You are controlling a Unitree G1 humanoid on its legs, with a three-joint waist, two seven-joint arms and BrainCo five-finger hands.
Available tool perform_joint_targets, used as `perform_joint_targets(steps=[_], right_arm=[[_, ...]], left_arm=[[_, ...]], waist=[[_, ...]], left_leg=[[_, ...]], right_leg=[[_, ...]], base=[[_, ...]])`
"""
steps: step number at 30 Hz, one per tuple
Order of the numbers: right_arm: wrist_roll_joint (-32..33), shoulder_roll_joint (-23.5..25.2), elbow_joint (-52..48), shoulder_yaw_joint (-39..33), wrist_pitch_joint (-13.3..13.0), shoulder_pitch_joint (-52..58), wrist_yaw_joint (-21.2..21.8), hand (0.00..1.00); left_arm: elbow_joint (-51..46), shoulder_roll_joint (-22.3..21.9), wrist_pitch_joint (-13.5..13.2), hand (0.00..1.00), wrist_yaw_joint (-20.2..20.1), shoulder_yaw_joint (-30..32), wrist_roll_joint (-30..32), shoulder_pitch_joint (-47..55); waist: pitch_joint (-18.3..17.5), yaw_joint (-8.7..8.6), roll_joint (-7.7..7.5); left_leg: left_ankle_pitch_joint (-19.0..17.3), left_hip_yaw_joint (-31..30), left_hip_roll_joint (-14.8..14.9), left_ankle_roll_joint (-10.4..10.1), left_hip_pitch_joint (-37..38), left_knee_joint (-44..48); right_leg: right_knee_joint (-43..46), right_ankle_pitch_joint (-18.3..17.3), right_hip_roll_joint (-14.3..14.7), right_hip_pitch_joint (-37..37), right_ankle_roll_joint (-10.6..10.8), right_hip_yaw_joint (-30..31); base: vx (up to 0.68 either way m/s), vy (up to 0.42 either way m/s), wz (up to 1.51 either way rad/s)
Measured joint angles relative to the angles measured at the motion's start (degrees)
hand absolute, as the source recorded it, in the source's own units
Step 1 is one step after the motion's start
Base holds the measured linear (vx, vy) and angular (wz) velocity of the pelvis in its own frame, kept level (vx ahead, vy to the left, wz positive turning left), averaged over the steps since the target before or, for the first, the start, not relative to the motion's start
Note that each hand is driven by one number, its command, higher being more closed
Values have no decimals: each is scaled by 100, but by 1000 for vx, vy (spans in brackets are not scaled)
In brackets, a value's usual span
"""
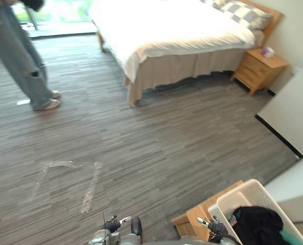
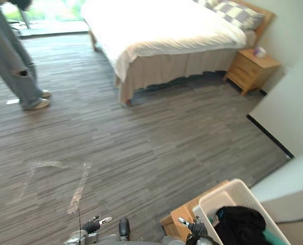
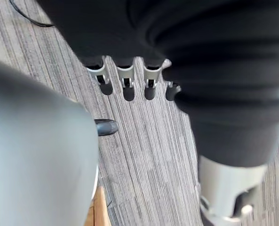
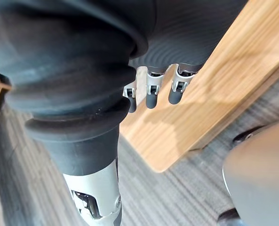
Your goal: Tidy the bed and pick cloth on bed and put in laundry
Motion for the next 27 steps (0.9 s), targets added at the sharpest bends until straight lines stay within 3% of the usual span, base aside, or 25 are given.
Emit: perform_joint_targets(steps=[1, 2, 3, 4, 6, 7, 11, 14, 17, 25, 27], right_arm=[[15, -53, -14, -27, 10, 17, -1, 0], [-4, -52, -14, -34, 12, -24, -7, 0], [-15, -52, 26, -35, 23, -41, -8, 0], [-49, -2, 82, -41, 85, -39, 5, 0], [-49, 46, 82, -41, 96, -42, 30, 0], [-76, 176, -79, -173, 106, 294, 283, 0], [-74, 147, -23, -168, 98, 296, 288, 0], [-71, 118, 11, -102, 44, 298, 330, 0], [-54, 60, 7, 59, -103, 293, 440, 0], [-43, -52, 25, 364, -433, 327, 1171, 0], [-39, -56, 35, 584, -448, 247, 1326, 0]], left_arm=[[-1, -86, -26, 0, -1, 5, 3, 27], [-1, -120, -34, 0, -5, -3, 0, 6], [-2, -114, -62, 0, -4, -3, -15, 8], [-58, -96, -162, 0, -2, -3, -19, -11], [-59, -69, -169, 0, -2, -3, -20, -49], [-260, -312, -181, 0, -12, 121, -13, 74], [-230, -318, -180, 0, -11, 119, -16, 77], [-206, -321, -178, 0, -1, 123, -14, 69], [-94, -333, -176, 0, 42, 137, -12, 69], [-98, -326, -121, 0, 277, 401, 64, 67], [-225, -216, -115, 0, 375, 558, 59, 64]], waist=[[-16, -26, 112], [-15, -54, 124], [-25, -8, 95], [-72, 159, 27], [-46, 195, -44], [-535, 287, -55], [-539, 299, -49], [-540, 310, -47], [-534, 181, -7], [-512, 149, 10], [-360, 116, -149]], left_leg=[[22, 331, 118, -69, 51, -24], [173, 392, 137, -191, 17, -36], [178, 370, 129, -182, 33, -36], [185, 321, 113, -170, 79, -39], [193, 285, 101, -158, 127, -40], [-933, 545, 51, -196, 63, 945], [-501, 549, -82, -273, 413, 9], [-451, 653, -18, -349, 478, -27], [-390, 672, 97, -442, 487, -27], [-304, 693, 363, -583, 531, 62], [-612, 717, 601, -978, 138, 1214]], right_leg=[[-60, 20, -20, 57, 67, -216], [-90, 29, -23, 153, 117, -407], [-112, 45, -28, 194, 145, -442], [-127, 52, -34, 288, 157, -451], [-124, 50, -38, 333, 161, -454], [-538, 701, -580, 48, 435, 380], [-530, 750, -525, -24, 476, 272], [-534, 701, -478, -7, 528, 265], [-539, 645, -412, -21, 493, 146], [-405, 423, -205, -13, 318, -47], [-225, 182, -229, -13, 190, -37]], base=[[93, -36, 90], [96, -42, 90], [98, -40, 57], [91, -35, 16], [62, -28, 7], [-16, -4, 3], [-40, -30, -2], [-21, -103, -14], [-6, -128, 3], [54, -106, 6], [61, -141, 4]])
